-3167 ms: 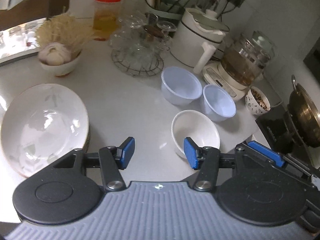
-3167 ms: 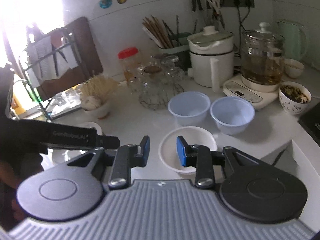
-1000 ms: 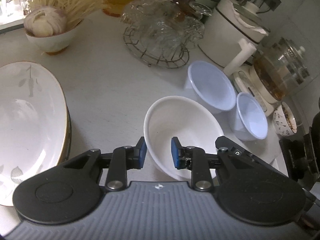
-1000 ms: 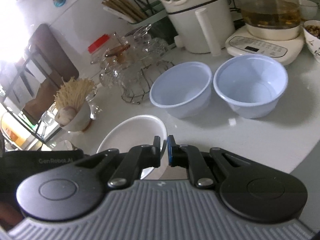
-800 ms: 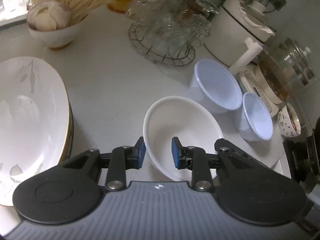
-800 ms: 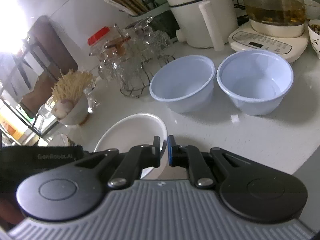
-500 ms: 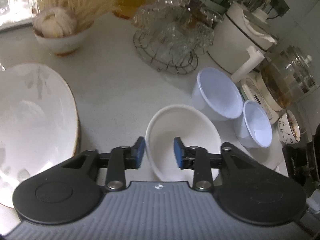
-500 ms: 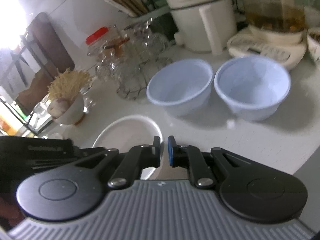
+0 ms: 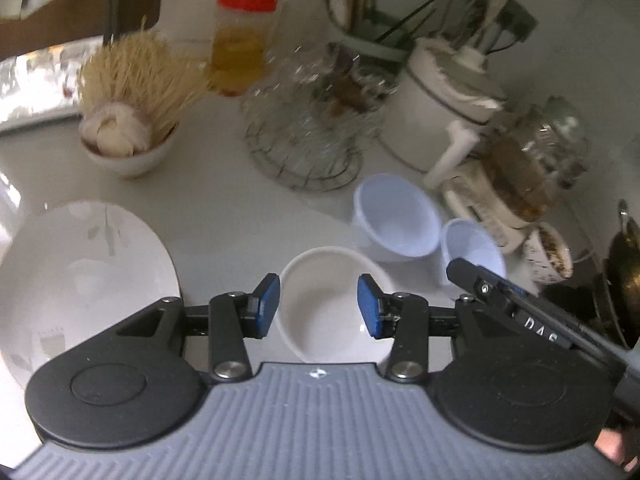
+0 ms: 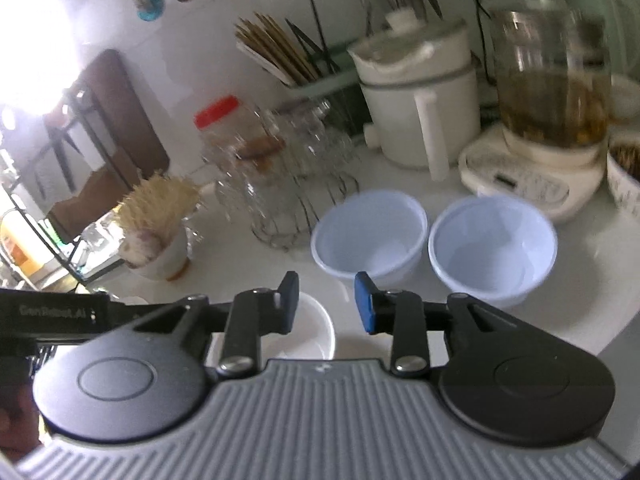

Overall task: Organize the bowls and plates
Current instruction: 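Withdraw both grippers and move toward the larger light-blue plastic bowl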

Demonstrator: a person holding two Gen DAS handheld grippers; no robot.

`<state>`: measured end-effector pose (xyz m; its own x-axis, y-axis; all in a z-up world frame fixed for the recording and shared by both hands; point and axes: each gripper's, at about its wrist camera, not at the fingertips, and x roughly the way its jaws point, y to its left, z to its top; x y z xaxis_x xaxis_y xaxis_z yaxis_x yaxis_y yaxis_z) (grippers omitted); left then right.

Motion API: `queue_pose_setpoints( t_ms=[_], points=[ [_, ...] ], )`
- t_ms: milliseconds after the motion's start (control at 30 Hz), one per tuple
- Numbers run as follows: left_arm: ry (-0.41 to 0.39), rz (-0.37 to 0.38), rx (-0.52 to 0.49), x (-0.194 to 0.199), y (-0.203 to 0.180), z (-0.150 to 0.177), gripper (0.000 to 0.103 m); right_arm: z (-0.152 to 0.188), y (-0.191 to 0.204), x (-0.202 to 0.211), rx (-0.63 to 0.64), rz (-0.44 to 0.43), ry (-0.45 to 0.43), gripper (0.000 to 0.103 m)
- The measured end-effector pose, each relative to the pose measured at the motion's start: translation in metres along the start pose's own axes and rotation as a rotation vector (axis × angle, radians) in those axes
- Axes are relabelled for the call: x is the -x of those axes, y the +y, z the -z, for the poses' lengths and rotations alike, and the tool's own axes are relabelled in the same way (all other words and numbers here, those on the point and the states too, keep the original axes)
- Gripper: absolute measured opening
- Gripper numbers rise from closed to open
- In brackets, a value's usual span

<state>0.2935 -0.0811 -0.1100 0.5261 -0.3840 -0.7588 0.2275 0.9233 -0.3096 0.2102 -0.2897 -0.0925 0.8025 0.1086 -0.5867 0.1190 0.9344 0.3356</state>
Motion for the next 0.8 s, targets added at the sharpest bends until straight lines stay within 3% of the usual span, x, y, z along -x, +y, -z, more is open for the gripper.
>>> queue_pose_setpoints(
  t_ms=[267,800],
  points=[
    [-0.075,0.059,-0.018,0.056,-0.022,-0.002,0.05,-0.025,0.019,0.054,0.044,-0.035,-0.059,0.035],
    [-0.091,0.083,0.016,0.125,-0.037,0.043,0.05,-0.012,0.034,0.134,0.066,-0.024,-0.089,0.035]
  ],
)
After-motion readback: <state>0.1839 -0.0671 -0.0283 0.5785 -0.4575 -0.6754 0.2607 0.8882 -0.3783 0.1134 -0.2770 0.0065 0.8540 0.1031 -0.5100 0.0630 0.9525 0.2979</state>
